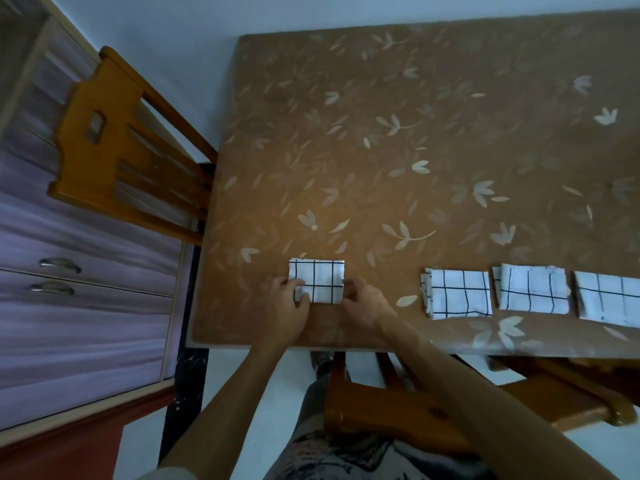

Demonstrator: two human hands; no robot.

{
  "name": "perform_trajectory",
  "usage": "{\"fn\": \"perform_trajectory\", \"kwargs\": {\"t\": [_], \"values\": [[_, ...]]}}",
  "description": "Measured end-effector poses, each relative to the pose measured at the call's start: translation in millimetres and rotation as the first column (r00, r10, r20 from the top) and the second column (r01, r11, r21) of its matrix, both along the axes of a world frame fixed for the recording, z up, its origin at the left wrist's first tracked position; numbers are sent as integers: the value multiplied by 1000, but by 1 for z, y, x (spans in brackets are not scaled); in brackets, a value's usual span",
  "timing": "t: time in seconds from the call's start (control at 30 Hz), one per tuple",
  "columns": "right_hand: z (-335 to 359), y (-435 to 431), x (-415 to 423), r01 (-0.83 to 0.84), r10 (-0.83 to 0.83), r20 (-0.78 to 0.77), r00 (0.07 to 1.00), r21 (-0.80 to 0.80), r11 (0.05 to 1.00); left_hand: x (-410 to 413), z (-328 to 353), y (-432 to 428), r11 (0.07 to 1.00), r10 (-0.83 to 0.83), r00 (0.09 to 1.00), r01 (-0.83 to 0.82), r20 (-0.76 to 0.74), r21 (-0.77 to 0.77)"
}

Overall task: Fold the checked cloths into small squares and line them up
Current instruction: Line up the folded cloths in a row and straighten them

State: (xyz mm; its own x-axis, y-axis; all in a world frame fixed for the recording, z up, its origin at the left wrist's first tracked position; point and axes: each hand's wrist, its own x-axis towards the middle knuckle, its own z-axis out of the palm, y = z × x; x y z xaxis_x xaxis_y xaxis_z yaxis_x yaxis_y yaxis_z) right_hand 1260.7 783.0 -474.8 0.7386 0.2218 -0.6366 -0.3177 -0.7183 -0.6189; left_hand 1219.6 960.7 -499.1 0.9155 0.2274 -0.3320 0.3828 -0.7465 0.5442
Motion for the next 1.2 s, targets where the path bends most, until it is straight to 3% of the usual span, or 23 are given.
{"fn": "perform_trajectory", "kwargs": {"t": [0.3, 0.43, 0.6, 0.67, 0.73, 0.8, 0.87, 1.03, 1.1, 1.2], "values": [[3, -90, -9, 69, -61, 54, 997, -175, 982, 0, -1, -98, 990, -131, 991, 131, -4, -51], [4, -107, -13, 8, 20, 110, 994, -246, 969, -3, -2, -119, 980, -200, 980, 199, 12, 12], [4, -101, -18, -75, 214, 291, 932, -423, 903, -5, 3, -123, 979, -112, 990, 95, 86, 180], [-1, -94, -18, -137, 324, 401, 857, -429, 893, 1, -1, -124, 947, -217, 969, 181, 115, 266], [-11, -87, -15, -212, 409, 489, 770, -409, 888, 8, -9, -124, 861, -418, 908, 385, 32, 334], [-22, -83, -15, -319, 480, 430, 765, -395, 862, 14, -17, -125, 781, -520, 849, 518, -97, 350], [-34, -86, -16, -387, 519, 298, 801, -404, 829, 17, -22, -123, 770, -516, 845, 529, -139, 356], [-28, -89, -12, -411, 527, 233, 817, -406, 816, 20, -21, -121, 768, -529, 839, 536, -124, 350], [-19, -93, -5, -399, 498, 251, 830, -356, 845, 23, -16, -124, 788, -519, 851, 515, -86, 336], [-4, -117, 5, -343, 454, 401, 796, -319, 883, 35, -4, -135, 811, -509, 860, 472, 20, 345]]}}
